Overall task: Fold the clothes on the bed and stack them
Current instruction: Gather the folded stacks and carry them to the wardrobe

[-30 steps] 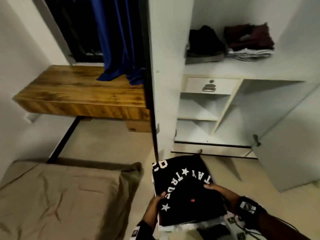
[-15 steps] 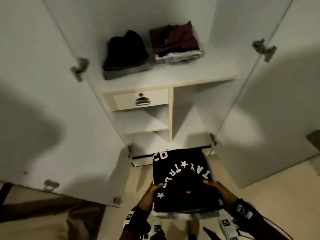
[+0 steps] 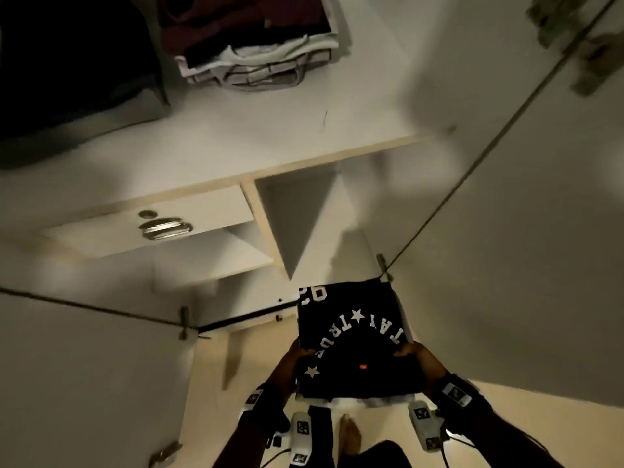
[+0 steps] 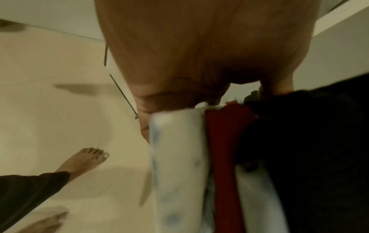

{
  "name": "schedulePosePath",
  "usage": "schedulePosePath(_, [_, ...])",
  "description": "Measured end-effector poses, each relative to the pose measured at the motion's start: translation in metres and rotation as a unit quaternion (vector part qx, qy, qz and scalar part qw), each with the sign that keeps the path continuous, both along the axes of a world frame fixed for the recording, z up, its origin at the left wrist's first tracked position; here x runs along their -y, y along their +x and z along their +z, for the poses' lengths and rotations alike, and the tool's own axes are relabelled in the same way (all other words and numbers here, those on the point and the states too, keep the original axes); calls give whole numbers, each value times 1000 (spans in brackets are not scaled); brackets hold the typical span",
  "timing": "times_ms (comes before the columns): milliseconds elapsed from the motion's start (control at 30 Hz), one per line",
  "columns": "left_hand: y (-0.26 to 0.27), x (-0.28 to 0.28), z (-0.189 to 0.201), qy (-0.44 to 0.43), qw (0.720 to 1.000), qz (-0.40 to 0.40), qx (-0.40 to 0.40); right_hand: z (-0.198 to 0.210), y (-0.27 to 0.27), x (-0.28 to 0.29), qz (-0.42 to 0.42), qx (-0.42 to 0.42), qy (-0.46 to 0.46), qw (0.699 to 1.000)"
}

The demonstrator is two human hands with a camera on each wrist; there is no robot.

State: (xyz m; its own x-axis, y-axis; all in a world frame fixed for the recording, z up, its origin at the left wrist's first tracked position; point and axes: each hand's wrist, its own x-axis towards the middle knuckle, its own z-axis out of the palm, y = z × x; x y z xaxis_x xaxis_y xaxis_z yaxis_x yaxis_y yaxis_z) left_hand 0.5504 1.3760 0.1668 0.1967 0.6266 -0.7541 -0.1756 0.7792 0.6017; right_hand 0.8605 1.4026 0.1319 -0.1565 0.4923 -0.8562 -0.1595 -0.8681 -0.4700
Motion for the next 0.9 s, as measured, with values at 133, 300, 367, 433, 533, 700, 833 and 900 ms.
schedulePosePath(133, [-1,-84,-94,-54,998,25,-24,-23,-16,-109,-10,23,24,999])
schedulePosePath(300, [8,-182,-212,-92,988,103,-63,-175,-20,-215,45,128,104,985])
schedulePosePath(367, [16,-216,-254,-57,988,122,-70,-203,-28,-250,42,167,101,980])
schedulePosePath(433, [19,-246,-286,-10,988,144,-55,-237,-39,-282,54,194,109,974])
schedulePosePath(533, [22,-289,-337,20,978,198,-71,-303,-48,-328,51,189,202,960])
schedulePosePath(700, [24,-328,-394,82,961,234,-118,-344,-51,-373,23,171,200,965])
schedulePosePath(833, [22,-362,-408,125,953,238,-138,-376,-51,-405,5,191,269,944])
schedulePosePath(900, [21,-382,-408,147,949,240,-145,-380,-56,-420,-20,218,300,929])
